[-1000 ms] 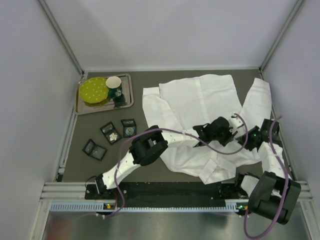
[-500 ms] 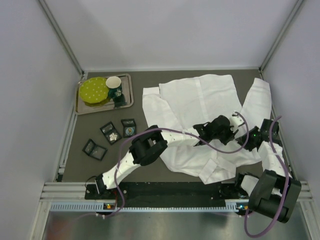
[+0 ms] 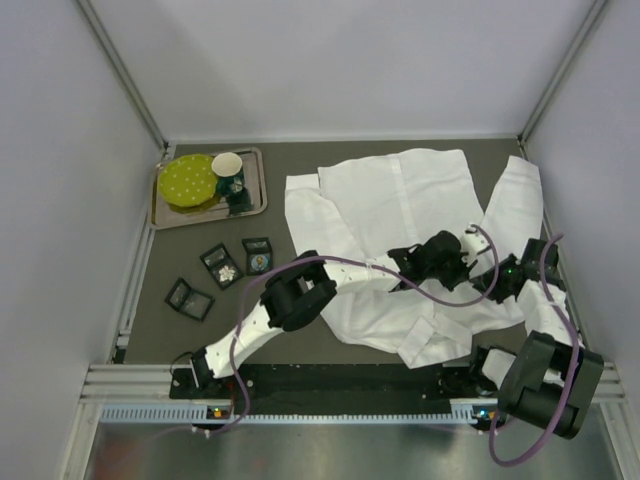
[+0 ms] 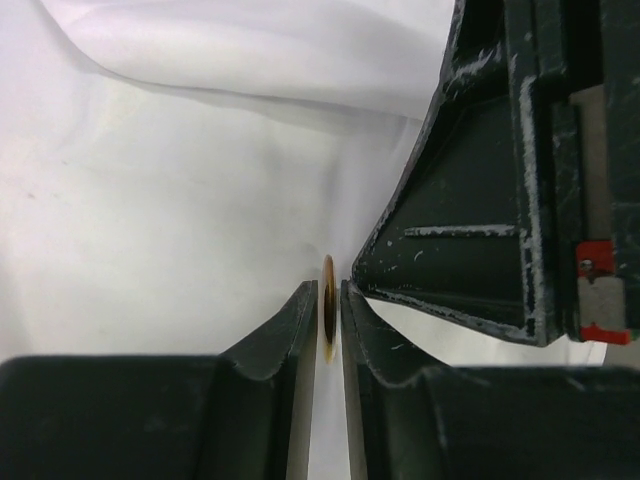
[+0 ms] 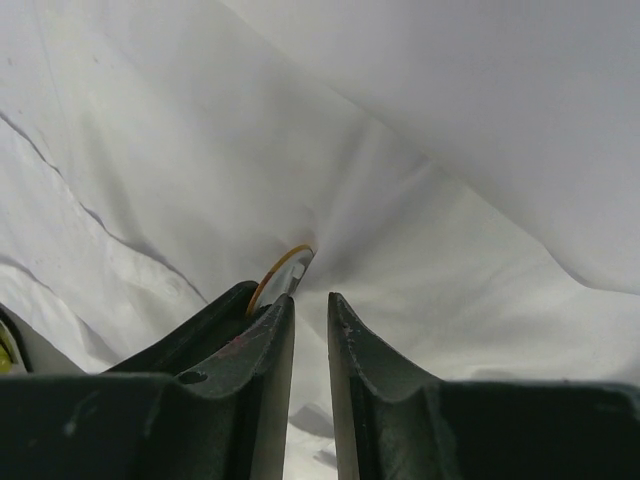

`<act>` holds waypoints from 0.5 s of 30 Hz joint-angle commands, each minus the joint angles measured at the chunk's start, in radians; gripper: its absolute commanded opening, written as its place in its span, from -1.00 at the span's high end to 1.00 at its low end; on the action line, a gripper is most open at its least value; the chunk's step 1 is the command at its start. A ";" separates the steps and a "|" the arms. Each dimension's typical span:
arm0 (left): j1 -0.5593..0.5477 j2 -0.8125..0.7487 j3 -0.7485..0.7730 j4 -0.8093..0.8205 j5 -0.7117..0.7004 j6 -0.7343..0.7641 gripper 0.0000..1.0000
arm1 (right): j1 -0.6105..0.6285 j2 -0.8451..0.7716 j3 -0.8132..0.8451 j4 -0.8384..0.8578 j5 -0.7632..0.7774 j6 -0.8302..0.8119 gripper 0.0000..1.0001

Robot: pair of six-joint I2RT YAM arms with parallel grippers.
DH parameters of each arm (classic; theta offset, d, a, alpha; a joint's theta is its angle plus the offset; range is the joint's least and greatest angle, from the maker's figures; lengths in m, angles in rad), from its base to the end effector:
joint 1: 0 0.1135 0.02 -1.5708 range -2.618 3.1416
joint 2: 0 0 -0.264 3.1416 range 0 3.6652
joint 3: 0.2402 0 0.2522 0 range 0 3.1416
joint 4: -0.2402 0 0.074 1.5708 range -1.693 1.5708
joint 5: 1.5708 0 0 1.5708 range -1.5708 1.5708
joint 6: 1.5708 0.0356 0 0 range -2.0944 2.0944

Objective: Remove the brooch from the garment
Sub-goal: Remove the brooch from the clothes.

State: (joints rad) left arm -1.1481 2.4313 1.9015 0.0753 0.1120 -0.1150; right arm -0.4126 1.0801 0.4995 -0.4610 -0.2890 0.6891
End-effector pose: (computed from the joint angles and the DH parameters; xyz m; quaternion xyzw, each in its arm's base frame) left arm 0.2261 -0.5125 0.1656 0.4441 0.7218 -0.3505 0.3988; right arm 0.1762 -0.0661 0.1688 0.4678 0.8336 0.1733 0.2372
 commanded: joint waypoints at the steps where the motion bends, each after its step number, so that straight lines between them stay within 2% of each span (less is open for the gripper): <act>1: 0.002 0.018 0.042 -0.020 0.026 0.002 0.59 | -0.012 -0.035 0.031 0.001 0.002 0.012 0.60; 4: 0.002 0.032 0.063 -0.040 0.026 0.005 0.59 | -0.015 -0.054 0.033 -0.005 0.025 0.009 0.59; 9: 0.002 0.018 0.039 -0.016 -0.001 -0.002 0.74 | -0.015 -0.063 0.031 -0.005 0.031 -0.006 0.59; 11: 0.002 0.003 0.022 0.007 -0.011 0.000 0.68 | -0.015 -0.063 0.030 -0.007 0.031 -0.013 0.59; 12: 0.002 0.000 0.019 0.012 -0.015 0.001 0.58 | -0.015 -0.063 0.027 -0.007 0.030 -0.014 0.59; 15: 0.002 -0.006 0.022 0.017 -0.020 0.003 0.53 | -0.015 -0.059 0.028 -0.007 0.025 -0.016 0.59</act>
State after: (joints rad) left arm -1.1481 2.4630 1.9221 0.0364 0.1104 -0.1169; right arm -0.4217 1.0348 0.4995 -0.4637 -0.2699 0.6872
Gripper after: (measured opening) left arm 0.225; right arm 0.206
